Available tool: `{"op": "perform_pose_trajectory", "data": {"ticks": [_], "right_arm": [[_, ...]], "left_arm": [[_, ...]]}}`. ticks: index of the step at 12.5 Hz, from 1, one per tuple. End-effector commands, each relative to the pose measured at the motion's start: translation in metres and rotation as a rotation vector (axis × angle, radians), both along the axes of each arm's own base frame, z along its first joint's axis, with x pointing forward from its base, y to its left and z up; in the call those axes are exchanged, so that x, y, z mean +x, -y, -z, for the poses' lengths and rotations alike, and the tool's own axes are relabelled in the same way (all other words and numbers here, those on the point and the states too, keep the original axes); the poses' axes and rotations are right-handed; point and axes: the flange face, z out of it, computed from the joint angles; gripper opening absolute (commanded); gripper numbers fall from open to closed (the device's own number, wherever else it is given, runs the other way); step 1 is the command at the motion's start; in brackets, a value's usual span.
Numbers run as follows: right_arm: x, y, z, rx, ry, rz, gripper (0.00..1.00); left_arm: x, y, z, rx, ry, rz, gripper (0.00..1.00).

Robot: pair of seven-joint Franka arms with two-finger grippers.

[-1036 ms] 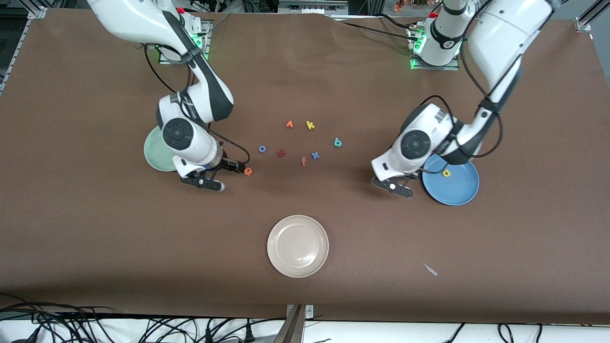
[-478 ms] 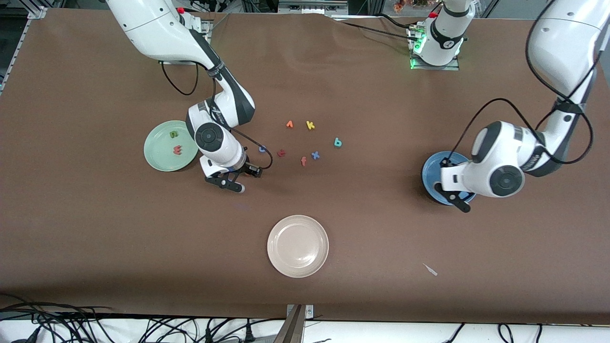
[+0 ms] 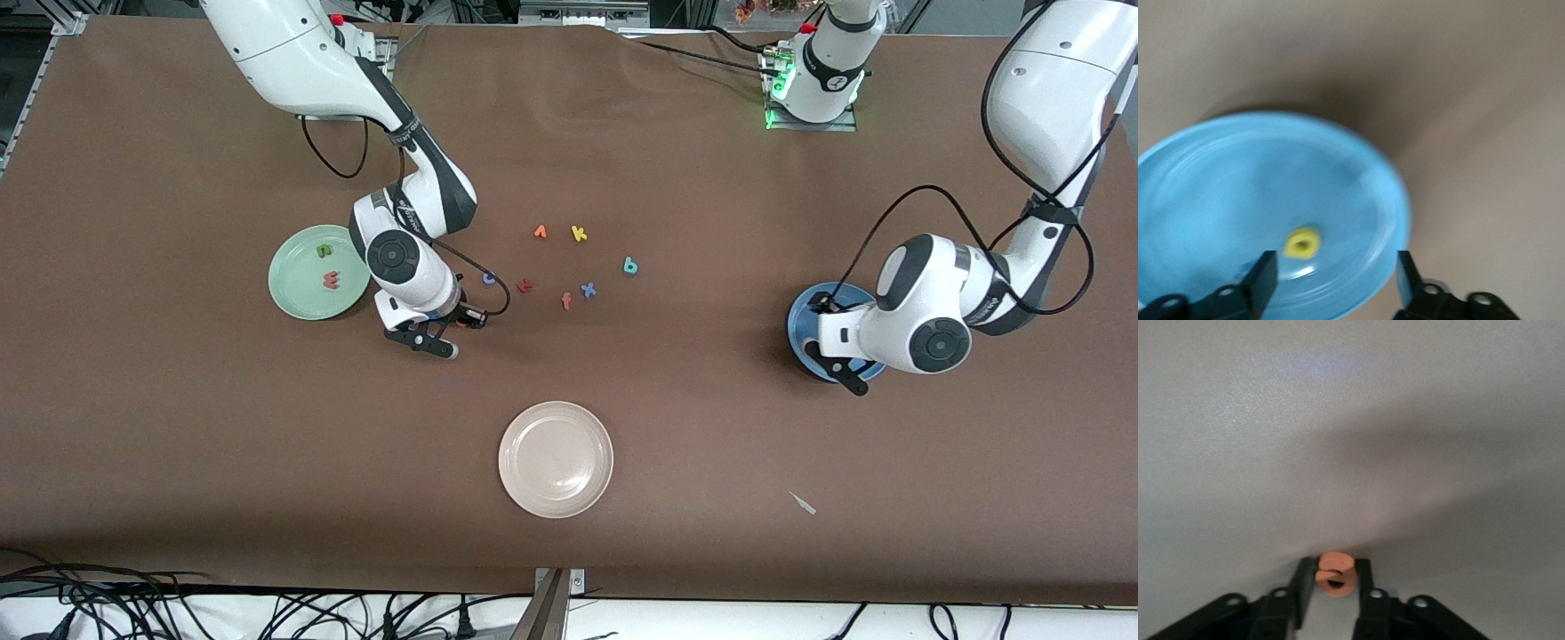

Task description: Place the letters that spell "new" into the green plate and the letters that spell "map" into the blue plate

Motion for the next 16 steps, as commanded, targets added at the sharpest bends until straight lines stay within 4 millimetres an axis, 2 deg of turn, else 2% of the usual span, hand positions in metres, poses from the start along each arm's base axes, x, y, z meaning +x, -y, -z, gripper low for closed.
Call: {"op": "perform_pose_trajectory", "data": {"ticks": [1,3,5,6,7,8,10,11,13,14,16], "right_arm": [[0.004,0.0,-0.006,0.004,0.017,-0.017,0.17],[0.009,0.009,-0.024,-0.005,0.009,-0.052,0.17],[0.013,0.047,-0.059,-0.057,-0.067,-0.142,0.17],[0.015,0.073,-0.078,-0.066,-0.085,-0.201,0.17],[0.015,0.104,-0.089,-0.072,-0.094,-0.247,0.17],[0.004,0.128,-0.094,-0.07,-0.108,-0.308,0.17],[-0.02,0.185,-0.086,-0.065,-0.131,-0.354,0.17],[-0.033,0.218,-0.078,-0.056,-0.132,-0.392,0.17],[-0.055,0.267,-0.057,-0.05,-0.109,-0.443,0.17],[-0.064,0.278,-0.047,-0.052,-0.103,-0.456,0.17],[-0.079,0.284,-0.027,-0.064,-0.084,-0.458,0.18]], "left_arm": [[-0.009,0.068,-0.023,0.043,0.036,-0.192,1.0],[-0.021,0.112,-0.029,0.042,0.062,-0.287,1.0],[-0.042,0.155,-0.028,0.029,0.12,-0.416,1.0],[-0.056,0.173,-0.025,0.021,0.134,-0.463,1.0],[-0.072,0.195,-0.019,0.029,0.156,-0.496,1.0],[-0.085,0.212,-0.013,0.039,0.184,-0.536,1.0],[-0.112,0.248,-0.003,0.071,0.239,-0.595,1.0],[-0.125,0.267,0.0,0.098,0.259,-0.624,1.0],[-0.145,0.293,0.009,0.129,0.284,-0.655,1.0],[-0.154,0.304,0.014,0.136,0.291,-0.667,1.0],[-0.169,0.325,0.024,0.113,0.314,-0.702,1.0]]}}
